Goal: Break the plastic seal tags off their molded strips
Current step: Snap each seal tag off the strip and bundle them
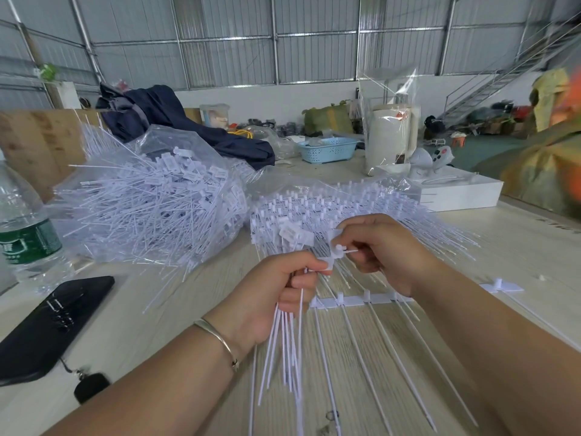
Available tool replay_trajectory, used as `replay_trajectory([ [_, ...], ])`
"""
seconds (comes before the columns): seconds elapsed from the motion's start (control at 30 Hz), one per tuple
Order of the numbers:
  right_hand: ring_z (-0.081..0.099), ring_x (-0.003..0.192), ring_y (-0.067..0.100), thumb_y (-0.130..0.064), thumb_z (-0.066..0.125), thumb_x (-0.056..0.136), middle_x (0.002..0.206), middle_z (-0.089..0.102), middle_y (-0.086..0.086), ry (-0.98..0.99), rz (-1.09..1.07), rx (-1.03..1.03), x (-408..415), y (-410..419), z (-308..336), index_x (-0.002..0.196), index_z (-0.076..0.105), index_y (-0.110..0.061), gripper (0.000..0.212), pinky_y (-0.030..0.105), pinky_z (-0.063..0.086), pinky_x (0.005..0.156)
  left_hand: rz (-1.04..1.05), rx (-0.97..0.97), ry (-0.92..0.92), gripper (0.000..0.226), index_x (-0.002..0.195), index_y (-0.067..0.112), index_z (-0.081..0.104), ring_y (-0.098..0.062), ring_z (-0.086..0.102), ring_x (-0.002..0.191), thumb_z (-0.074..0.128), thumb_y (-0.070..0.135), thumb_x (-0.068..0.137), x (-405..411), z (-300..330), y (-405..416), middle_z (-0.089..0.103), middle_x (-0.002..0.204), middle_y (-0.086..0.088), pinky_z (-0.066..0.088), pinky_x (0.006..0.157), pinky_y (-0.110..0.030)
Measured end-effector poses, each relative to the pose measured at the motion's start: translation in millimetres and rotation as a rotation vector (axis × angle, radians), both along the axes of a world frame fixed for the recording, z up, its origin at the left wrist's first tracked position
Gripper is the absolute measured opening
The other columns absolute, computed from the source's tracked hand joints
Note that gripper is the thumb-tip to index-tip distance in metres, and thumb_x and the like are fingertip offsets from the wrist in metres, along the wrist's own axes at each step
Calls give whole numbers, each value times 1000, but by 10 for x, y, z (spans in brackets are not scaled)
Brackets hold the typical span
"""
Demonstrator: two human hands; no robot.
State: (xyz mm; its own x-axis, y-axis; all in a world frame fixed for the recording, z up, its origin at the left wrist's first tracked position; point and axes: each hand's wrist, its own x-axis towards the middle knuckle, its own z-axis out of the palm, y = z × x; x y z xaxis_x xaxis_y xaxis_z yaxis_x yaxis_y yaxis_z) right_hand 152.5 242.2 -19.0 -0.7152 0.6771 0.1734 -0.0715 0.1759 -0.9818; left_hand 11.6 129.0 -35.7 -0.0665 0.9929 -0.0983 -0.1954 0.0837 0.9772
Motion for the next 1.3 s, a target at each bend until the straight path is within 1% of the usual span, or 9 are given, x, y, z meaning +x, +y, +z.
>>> replay_trajectory([
  [0.2, 22, 40, 13, 3, 62, 75, 45, 29, 1, -33, -324, 236, 3, 55, -40, 49, 53, -7, 29, 17, 20, 40, -128, -81, -15, 17, 58, 13, 60, -2, 20, 32, 58, 11, 75, -35, -2, -38, 27, 42, 10, 19, 32, -15],
  [0.27, 24, 40, 12, 2, 62, 79, 49, 29, 3, -12, -388, 183, 47, 119, -40, 59, 52, -2, 24, 16, 20, 38, -127, -65, -60, 24, 55, 15, 62, -1, 22, 31, 58, 11, 78, -29, 2, -47, 29, 43, 10, 17, 33, -15],
  [0.43, 33, 40, 14, 7, 49, 87, 52, 48, 8, 43, -288, 20, 44, 117, -8, 64, 48, -5, 26, 21, 28, 42, 17, -50, -113, 34, 54, 17, 44, -3, 22, 33, 70, 0, 67, -18, -46, -16, 32, 45, 7, 17, 33, -14],
  [0.6, 46, 44, 19, 5, 54, 89, 67, 68, 20, 76, -197, 65, 72, 55, 27, 81, 58, 4, 9, 24, 39, 46, 105, -66, -227, 19, 72, 10, 52, -3, 26, 33, 68, 18, 77, -77, -52, 26, 51, 57, 1, 21, 29, -14],
  [0.83, 41, 36, 19, -19, 69, 86, 44, 52, 10, 9, -140, 97, 17, -39, -11, 66, 63, -6, 25, 23, 32, 42, 178, -21, -145, 39, 111, 4, 53, -4, 25, 36, 64, 29, 83, -75, -102, 54, 32, 50, 5, 21, 31, -15],
  [1.0, 31, 36, 11, -22, 73, 82, 41, 43, 1, 11, -54, 38, -68, -126, -49, 64, 67, -10, 23, 18, 25, 38, 232, -43, -124, 34, 109, 0, 59, -3, 24, 36, 62, 28, 89, -103, -83, 57, 27, 49, 8, 21, 30, -14],
  [1.1, 37, 37, 13, -19, 73, 83, 47, 53, 5, 18, -4, -42, -77, -141, -58, 68, 68, -10, 18, 20, 28, 39, 297, -91, -69, 34, 88, 4, 61, -4, 28, 34, 56, 37, 95, -95, -101, 54, 32, 47, 7, 23, 31, -15],
  [1.2, 45, 38, 15, -16, 71, 84, 59, 65, 14, 35, 53, -123, -82, -140, -68, 64, 65, -16, 21, 20, 35, 40, 330, -62, -20, 36, 77, 10, 53, -11, 49, 41, 57, 42, 93, -88, -109, 46, 53, 52, -1, 37, 37, -19],
  [1.3, 48, 41, 15, -14, 69, 86, 67, 68, 18, 57, 83, -102, -84, -137, -92, 67, 66, -15, 19, 20, 39, 42, 280, -69, 12, 40, 90, 6, 59, -20, 69, 63, 56, 46, 92, -59, -101, 31, 70, 70, -8, 55, 53, -27],
])
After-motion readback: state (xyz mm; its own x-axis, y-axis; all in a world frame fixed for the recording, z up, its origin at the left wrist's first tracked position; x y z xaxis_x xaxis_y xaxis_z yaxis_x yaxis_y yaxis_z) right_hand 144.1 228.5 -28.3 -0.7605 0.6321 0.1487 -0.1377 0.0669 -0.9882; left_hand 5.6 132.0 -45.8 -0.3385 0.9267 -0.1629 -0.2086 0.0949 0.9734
